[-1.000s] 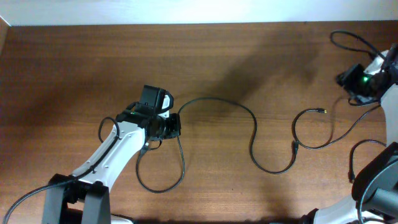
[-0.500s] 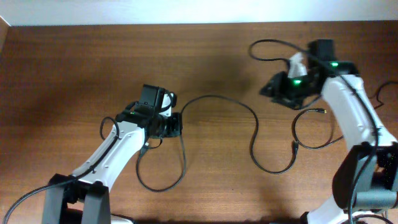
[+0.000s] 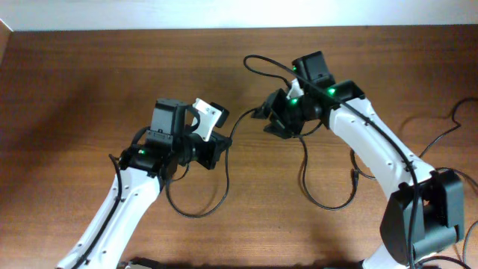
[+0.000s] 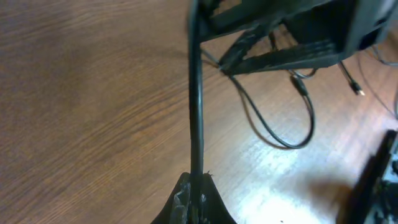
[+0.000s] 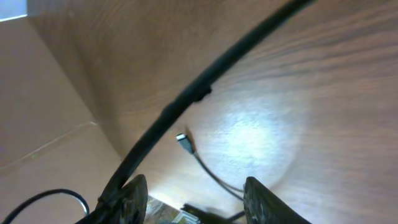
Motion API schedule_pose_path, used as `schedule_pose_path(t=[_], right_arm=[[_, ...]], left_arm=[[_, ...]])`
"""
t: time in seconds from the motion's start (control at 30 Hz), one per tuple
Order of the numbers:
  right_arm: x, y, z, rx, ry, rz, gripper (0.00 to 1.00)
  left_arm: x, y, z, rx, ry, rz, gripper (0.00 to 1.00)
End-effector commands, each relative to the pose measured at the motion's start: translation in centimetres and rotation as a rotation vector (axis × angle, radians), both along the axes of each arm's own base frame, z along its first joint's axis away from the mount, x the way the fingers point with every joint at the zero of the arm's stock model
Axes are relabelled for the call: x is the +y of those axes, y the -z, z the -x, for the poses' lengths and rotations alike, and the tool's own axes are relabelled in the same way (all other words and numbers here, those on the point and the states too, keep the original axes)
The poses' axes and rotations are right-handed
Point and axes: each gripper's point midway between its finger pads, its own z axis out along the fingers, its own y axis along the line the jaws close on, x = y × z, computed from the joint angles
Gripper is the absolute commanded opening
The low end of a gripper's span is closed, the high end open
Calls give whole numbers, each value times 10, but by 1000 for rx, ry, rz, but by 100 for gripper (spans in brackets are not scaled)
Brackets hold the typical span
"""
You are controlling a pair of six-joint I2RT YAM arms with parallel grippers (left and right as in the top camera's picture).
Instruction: Untangle cables
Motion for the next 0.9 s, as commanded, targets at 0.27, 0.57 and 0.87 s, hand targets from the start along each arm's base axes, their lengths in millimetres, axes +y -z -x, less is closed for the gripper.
schedule_pose_path(t=[0.27,0.57,0.87], right_arm=[[17,-7,13,75,10,-35,45],[26,-17,5,59,25,-98,45],[32,-23,-1,28,29,-119,45]], left_arm=[[35,-2,-8,-24,-187,-129,0],[43,12,4,88,-244,-143,0],[-17,-2,29,-10,55,-85,0]])
